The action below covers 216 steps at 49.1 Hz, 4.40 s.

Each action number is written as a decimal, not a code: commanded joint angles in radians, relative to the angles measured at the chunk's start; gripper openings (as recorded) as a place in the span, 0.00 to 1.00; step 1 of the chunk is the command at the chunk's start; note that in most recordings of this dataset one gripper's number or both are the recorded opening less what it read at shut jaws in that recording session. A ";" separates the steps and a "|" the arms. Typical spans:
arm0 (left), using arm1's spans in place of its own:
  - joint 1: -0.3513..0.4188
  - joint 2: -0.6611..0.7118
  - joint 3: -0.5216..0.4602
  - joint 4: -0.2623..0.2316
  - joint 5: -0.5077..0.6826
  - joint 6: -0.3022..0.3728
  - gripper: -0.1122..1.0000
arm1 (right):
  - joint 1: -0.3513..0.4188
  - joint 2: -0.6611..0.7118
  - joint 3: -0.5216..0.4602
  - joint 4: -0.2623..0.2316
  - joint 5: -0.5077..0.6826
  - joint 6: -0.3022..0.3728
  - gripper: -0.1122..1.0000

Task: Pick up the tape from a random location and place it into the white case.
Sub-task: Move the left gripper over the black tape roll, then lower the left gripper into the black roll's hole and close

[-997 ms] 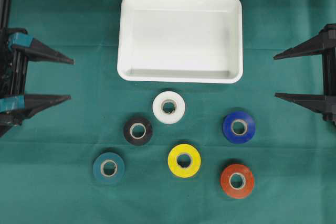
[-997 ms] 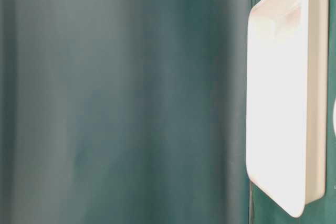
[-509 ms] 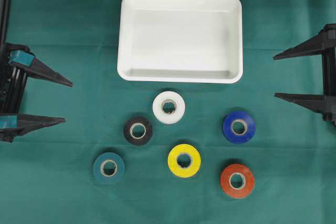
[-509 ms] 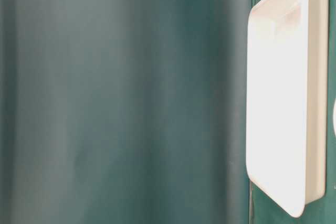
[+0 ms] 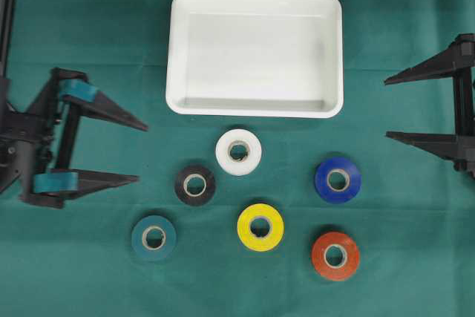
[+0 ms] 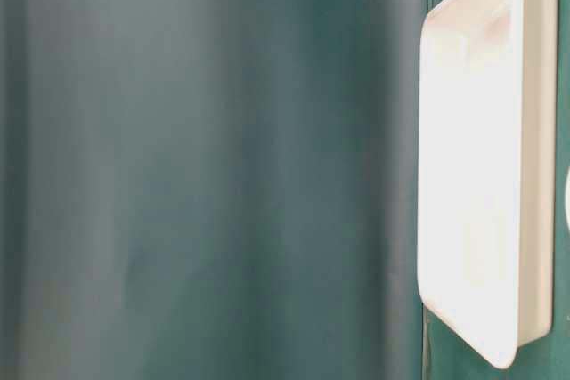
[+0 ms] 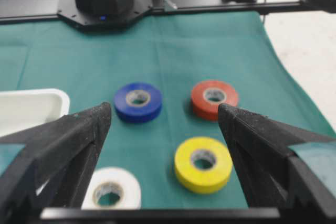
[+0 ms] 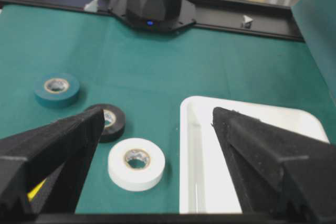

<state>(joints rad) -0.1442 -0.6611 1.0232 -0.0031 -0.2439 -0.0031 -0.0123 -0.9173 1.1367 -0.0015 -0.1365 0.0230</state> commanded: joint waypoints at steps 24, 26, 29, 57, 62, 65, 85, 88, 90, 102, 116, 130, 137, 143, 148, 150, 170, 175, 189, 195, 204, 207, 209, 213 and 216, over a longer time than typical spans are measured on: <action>-0.025 0.184 -0.158 -0.002 0.034 -0.003 0.99 | -0.003 0.009 -0.026 0.002 0.006 0.000 0.93; -0.028 0.184 -0.161 -0.002 0.038 -0.008 0.99 | -0.003 0.009 -0.026 0.002 0.008 0.000 0.93; -0.035 0.186 -0.167 -0.002 0.054 -0.012 0.99 | -0.003 0.009 -0.026 0.002 0.011 0.000 0.93; -0.052 0.342 -0.434 -0.006 0.676 -0.104 0.99 | -0.003 0.009 -0.026 0.002 0.025 0.000 0.93; -0.052 0.376 -0.482 -0.006 0.776 -0.115 0.99 | -0.003 0.009 -0.028 0.002 0.028 0.000 0.93; -0.052 0.391 -0.509 -0.006 0.824 -0.117 0.99 | -0.003 0.009 -0.028 0.002 0.031 0.000 0.93; -0.049 0.436 -0.566 -0.002 0.933 -0.118 0.99 | -0.002 0.012 -0.028 0.002 0.041 0.000 0.93; -0.049 0.436 -0.568 -0.002 0.933 -0.118 0.99 | -0.003 0.011 -0.028 0.002 0.043 0.000 0.93; -0.048 0.436 -0.568 0.000 0.934 -0.118 0.99 | -0.003 0.012 -0.028 0.002 0.044 0.000 0.93; -0.046 0.436 -0.566 0.000 0.933 -0.118 0.99 | -0.003 0.014 -0.028 0.002 0.044 0.000 0.93; -0.046 0.436 -0.566 0.002 0.934 -0.118 0.99 | -0.003 0.020 -0.028 0.002 0.044 0.000 0.93; -0.044 0.448 -0.552 0.003 0.911 -0.118 0.99 | -0.003 0.023 -0.028 0.002 0.044 0.000 0.93; -0.044 0.476 -0.532 0.003 0.876 -0.118 0.99 | -0.003 0.025 -0.028 0.002 0.044 0.000 0.93; -0.044 0.511 -0.517 0.005 0.853 -0.121 0.99 | -0.003 0.031 -0.026 0.002 0.044 0.000 0.93; -0.044 0.543 -0.500 0.005 0.821 -0.118 0.99 | -0.002 0.034 -0.026 0.000 0.044 0.000 0.93; -0.044 0.552 -0.489 0.003 0.810 -0.118 0.99 | -0.003 0.035 -0.026 0.000 0.044 0.000 0.93; -0.037 0.618 -0.416 0.003 0.670 -0.118 0.99 | -0.002 0.038 -0.025 -0.003 0.044 -0.002 0.93; -0.038 0.634 -0.408 0.003 0.643 -0.117 0.99 | -0.003 0.038 -0.025 -0.005 0.044 -0.002 0.93; -0.041 0.690 -0.405 0.005 0.634 -0.118 0.99 | -0.003 0.044 -0.023 -0.003 0.044 -0.002 0.93; -0.041 0.706 -0.405 0.003 0.629 -0.117 0.99 | -0.002 0.048 -0.023 -0.003 0.044 -0.002 0.93; -0.046 0.746 -0.405 0.003 0.614 -0.117 0.99 | -0.002 0.048 -0.023 -0.003 0.044 -0.002 0.93; -0.046 0.762 -0.405 0.005 0.611 -0.117 0.99 | -0.003 0.048 -0.023 -0.005 0.044 -0.002 0.93; -0.046 0.775 -0.405 0.003 0.609 -0.117 0.99 | -0.003 0.048 -0.023 -0.003 0.044 -0.002 0.93; -0.046 0.788 -0.403 0.003 0.604 -0.117 0.99 | -0.003 0.048 -0.023 -0.005 0.044 -0.002 0.93; -0.046 0.792 -0.405 0.003 0.600 -0.117 0.99 | -0.003 0.048 -0.023 -0.005 0.044 -0.002 0.93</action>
<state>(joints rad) -0.1933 0.1335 0.6259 -0.0015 0.3620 -0.1181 -0.0138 -0.8759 1.1351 -0.0046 -0.0874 0.0230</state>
